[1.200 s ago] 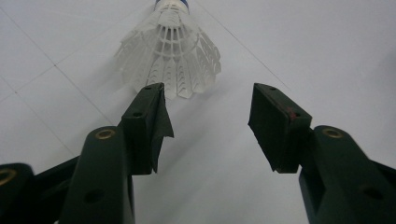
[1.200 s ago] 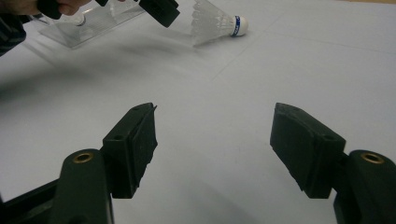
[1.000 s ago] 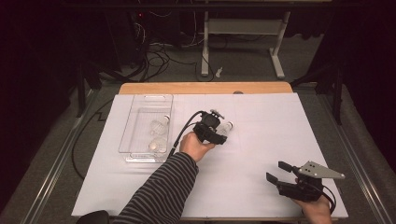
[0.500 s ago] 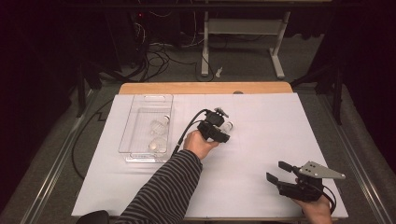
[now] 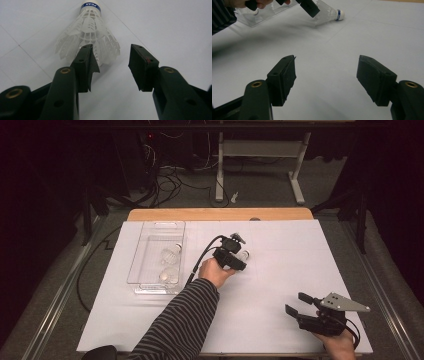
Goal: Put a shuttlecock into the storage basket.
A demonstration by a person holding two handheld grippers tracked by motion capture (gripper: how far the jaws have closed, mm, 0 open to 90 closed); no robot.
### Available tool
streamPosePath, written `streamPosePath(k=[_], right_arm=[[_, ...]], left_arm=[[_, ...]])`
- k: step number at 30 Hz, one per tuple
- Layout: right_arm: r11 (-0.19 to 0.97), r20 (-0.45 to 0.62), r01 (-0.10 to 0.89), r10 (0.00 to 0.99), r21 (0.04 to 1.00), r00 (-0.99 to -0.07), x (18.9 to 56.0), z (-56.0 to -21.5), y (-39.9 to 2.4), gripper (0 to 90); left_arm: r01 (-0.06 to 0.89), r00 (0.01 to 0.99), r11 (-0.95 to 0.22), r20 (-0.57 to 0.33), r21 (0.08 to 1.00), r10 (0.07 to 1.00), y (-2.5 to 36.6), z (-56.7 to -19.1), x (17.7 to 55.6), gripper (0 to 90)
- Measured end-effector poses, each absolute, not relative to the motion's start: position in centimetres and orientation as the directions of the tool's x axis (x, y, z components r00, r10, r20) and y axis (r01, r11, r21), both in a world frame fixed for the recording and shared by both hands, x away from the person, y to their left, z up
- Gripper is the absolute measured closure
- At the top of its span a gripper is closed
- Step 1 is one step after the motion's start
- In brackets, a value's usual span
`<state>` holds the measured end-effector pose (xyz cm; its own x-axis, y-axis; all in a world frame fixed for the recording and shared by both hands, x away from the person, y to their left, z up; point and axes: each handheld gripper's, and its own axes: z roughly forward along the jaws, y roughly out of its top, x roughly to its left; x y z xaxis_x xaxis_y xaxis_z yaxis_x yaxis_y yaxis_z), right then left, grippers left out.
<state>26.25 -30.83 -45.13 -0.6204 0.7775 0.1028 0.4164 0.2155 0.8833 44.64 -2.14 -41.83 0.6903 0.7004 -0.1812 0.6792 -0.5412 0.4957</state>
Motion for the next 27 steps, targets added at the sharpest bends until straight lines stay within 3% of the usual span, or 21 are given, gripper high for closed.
streamPosePath(k=[27], right_arm=[[0.22,0.102,0.417,0.774,0.882,-0.624,26.27,-45.13,-30.76,31.9]], left_arm=[[0.689,0.677,-0.525,-0.184,0.5,0.712,-2.56,-42.64,45.17,67.2]])
